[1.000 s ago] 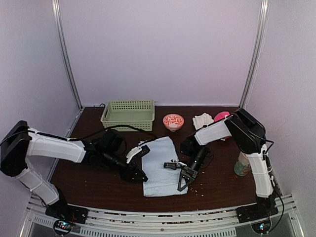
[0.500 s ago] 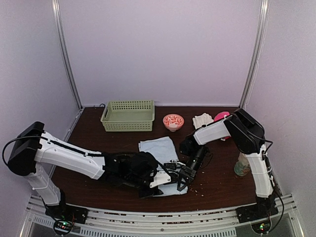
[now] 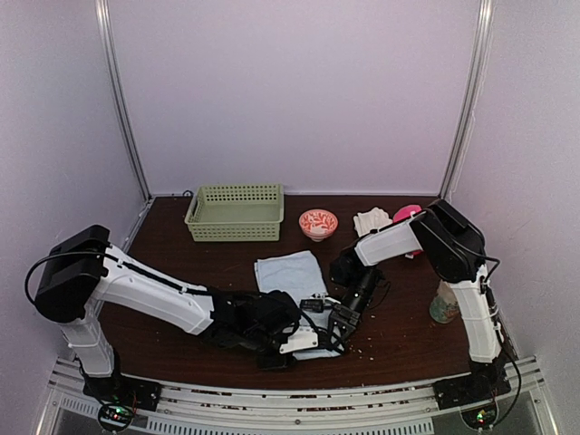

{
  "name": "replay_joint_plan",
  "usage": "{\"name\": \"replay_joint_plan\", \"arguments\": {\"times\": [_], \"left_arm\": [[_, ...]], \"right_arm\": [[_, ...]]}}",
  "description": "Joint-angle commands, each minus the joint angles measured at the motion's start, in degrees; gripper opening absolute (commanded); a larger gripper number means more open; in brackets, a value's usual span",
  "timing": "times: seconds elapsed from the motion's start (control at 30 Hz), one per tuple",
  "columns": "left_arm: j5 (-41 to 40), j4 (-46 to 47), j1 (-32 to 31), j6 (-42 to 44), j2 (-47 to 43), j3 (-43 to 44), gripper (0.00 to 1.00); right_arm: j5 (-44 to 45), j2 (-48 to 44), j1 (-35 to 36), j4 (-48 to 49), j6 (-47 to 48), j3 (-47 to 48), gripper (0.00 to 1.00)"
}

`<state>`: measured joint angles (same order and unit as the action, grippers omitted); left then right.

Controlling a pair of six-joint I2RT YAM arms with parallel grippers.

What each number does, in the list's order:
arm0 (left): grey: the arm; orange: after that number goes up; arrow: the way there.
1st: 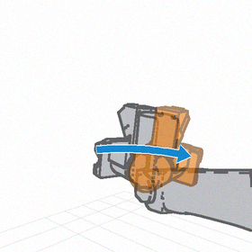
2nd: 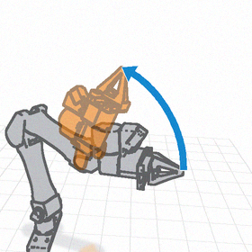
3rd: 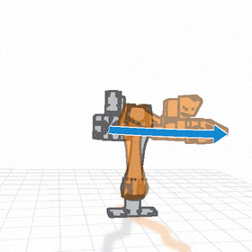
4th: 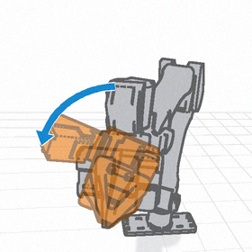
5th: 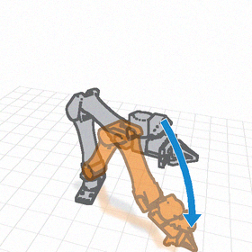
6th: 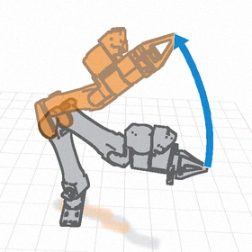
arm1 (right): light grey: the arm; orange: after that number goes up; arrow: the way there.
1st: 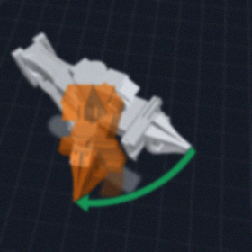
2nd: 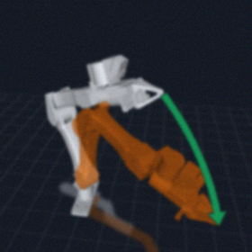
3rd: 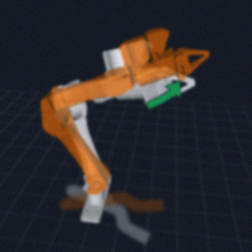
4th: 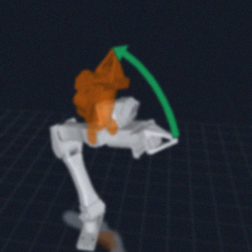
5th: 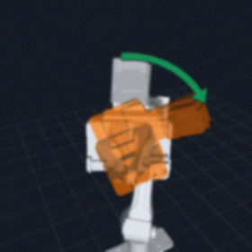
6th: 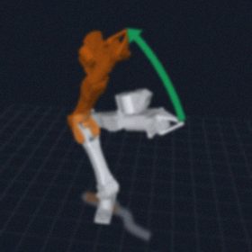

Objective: Roll the towels
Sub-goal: Roll the towel at the center of the board.

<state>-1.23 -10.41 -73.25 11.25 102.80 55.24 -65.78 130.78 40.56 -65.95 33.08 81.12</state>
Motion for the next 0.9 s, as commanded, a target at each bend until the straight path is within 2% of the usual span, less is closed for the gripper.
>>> {"name": "replay_joint_plan", "arguments": {"times": [0.0,0.1,0.27,0.43,0.5,0.67,0.87], "left_arm": [[0.32,0.37,-0.78,0.96,2.61,1.33,0.42],[-0.75,-0.14,-1.22,1.21,3.79,1.34,0.41],[-3.66,-2.05,-1.28,0.6,4.51,1.97,0.26],[-1.34,-2.33,-1.03,-0.85,1.86,1.46,0.16],[1.68,-2.46,-0.15,-2.21,0.63,1.5,0.14],[14.28,-1.98,4.36,-7.45,-0.41,1.7,0.11],[33.7,2.78,12.96,-15.51,-1.26,-0.39,0.1]], "right_arm": [[10.11,3.69,-0.13,2.6,0.9,-0.88,0.0],[9.69,3.8,-0.13,2.27,1.18,-0.8,0.0],[8.44,2.61,-0.16,-1.46,4.59,0.51,0.01],[11.71,-5.59,-0.3,-2.34,5.49,0.99,0.24],[14.74,-10.0,-0.49,-1.43,4.42,1.12,0.31],[19.24,-20.07,-3.62,0.58,1.07,3.51,0.33],[32.58,-34.62,-4.5,16.29,-7.6,-0.18,0.29]]}}
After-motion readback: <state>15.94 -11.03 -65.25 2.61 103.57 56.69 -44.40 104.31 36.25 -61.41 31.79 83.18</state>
